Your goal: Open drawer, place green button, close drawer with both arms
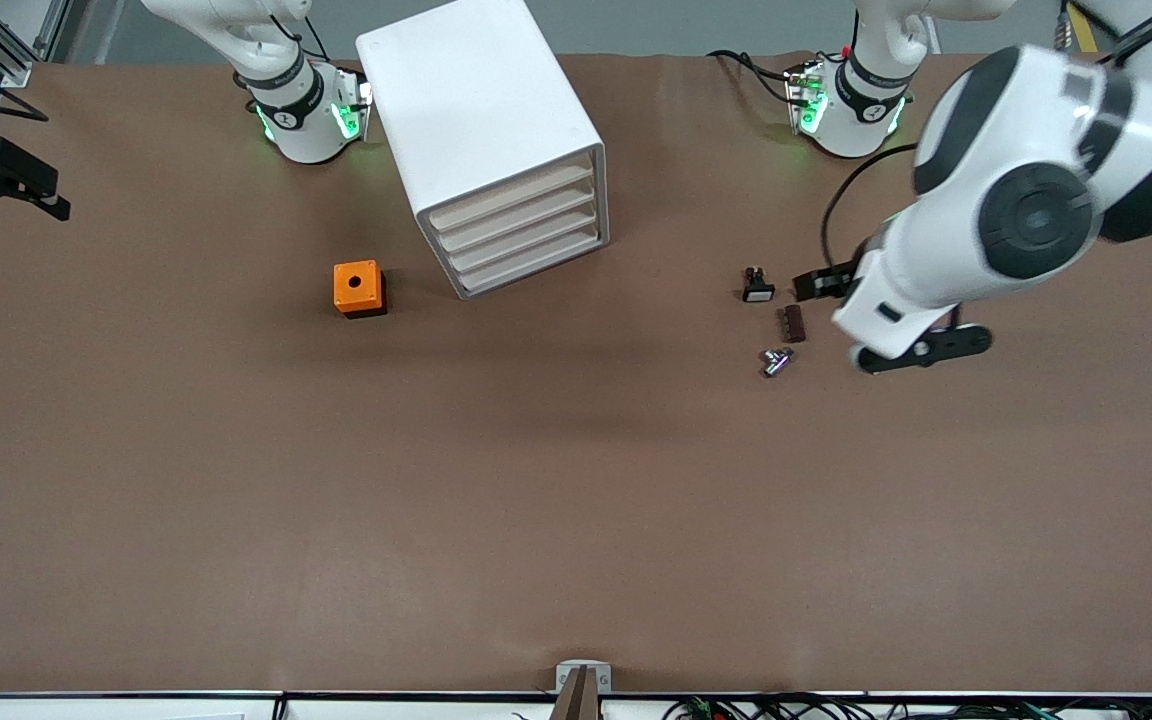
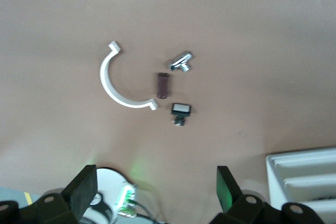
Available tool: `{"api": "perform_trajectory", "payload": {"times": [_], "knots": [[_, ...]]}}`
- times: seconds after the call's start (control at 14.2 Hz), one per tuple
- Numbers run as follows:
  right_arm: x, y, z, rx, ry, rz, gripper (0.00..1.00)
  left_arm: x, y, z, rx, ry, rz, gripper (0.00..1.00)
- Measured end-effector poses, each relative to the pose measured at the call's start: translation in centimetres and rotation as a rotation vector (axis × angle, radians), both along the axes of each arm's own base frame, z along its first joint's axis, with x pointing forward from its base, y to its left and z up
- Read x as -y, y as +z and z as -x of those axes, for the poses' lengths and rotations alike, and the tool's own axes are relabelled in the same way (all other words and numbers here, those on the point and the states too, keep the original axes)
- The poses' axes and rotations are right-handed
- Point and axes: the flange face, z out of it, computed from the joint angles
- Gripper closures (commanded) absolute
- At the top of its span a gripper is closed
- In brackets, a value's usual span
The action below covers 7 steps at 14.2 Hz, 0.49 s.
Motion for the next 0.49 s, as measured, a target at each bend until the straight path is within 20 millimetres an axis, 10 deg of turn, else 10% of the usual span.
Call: {"api": "perform_trajectory", "payload": {"times": [0.49], "knots": [[2.7,-0.1,0.2,0.001,-0.072,-0.001,0.0,-11.5,2.4,1.0,0.0,-0.074,0.059,0.0]]}}
